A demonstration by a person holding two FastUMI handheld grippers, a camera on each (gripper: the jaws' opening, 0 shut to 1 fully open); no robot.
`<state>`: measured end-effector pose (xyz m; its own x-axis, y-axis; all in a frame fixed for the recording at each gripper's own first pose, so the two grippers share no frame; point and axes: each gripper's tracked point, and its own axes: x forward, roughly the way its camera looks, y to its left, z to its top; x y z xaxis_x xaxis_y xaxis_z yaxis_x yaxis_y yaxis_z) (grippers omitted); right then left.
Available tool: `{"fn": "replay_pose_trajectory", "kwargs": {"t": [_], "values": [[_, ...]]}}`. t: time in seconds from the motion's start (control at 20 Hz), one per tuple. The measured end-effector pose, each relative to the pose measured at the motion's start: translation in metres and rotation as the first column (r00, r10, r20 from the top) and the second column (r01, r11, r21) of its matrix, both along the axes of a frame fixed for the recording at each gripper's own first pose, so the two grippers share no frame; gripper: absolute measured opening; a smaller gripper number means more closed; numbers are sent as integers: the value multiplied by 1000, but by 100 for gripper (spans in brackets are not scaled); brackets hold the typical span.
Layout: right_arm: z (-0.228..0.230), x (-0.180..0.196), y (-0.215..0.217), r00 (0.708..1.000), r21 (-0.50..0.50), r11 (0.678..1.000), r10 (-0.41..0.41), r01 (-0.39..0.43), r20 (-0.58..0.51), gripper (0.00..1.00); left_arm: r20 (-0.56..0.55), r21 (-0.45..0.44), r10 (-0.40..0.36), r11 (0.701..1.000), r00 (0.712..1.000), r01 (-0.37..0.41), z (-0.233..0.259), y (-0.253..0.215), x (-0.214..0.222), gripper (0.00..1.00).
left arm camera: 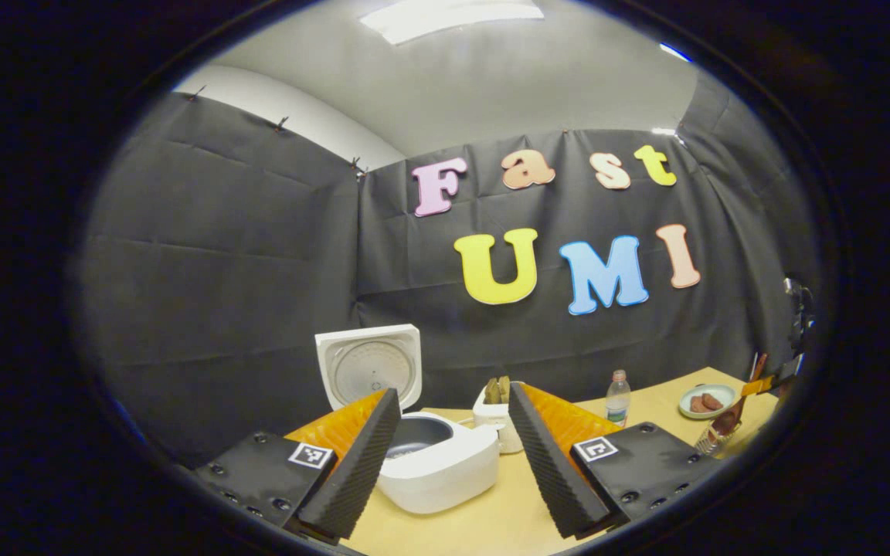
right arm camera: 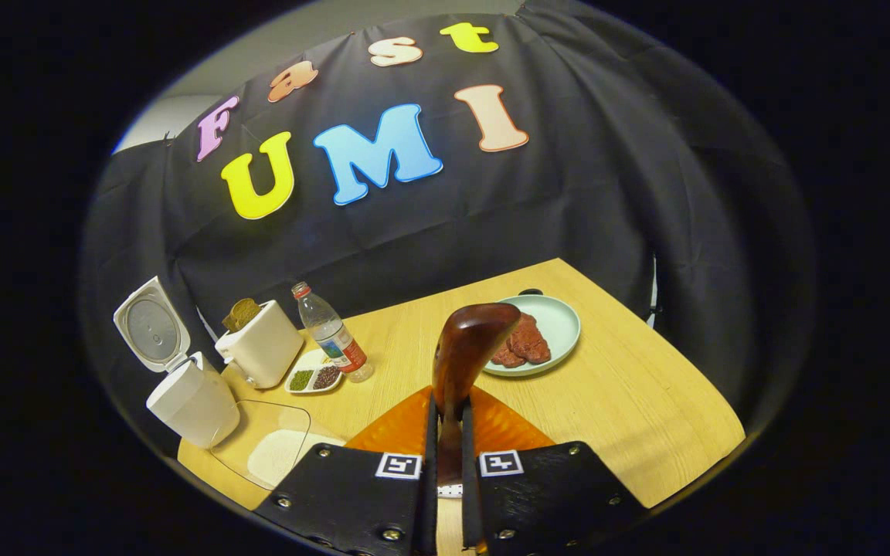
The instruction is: Close the left gripper, press the button to open the rice cooker; take a wooden spoon from the chopstick holder with the right hand, scoop a spoonful of rice and pour it into the rice cooker, then put the wooden spoon back into the chopstick holder.
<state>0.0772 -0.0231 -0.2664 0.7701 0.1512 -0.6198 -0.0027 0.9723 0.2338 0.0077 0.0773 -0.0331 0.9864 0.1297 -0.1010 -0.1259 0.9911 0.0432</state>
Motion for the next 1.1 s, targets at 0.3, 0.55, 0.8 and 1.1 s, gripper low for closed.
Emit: {"fn": "replay_pose_trajectory", "kwargs": {"t": [0.3,0.55,0.8,1.1], "values": [[55,4,21,996,-22,999,-28,29,82,13,23,-37,-39,999,999,39,-5,32,29,90],[76,5,62,992,8,1000,-19,18,123,13,6,-53,-58,997,998,58,-24,59,35,91],[76,4,117,992,70,998,3,-12,127,13,9,-47,-64,997,998,65,-29,87,42,90],[55,-7,177,992,77,994,62,-71,110,13,-2,-31,-52,998,999,52,-40,124,40,97]]}}
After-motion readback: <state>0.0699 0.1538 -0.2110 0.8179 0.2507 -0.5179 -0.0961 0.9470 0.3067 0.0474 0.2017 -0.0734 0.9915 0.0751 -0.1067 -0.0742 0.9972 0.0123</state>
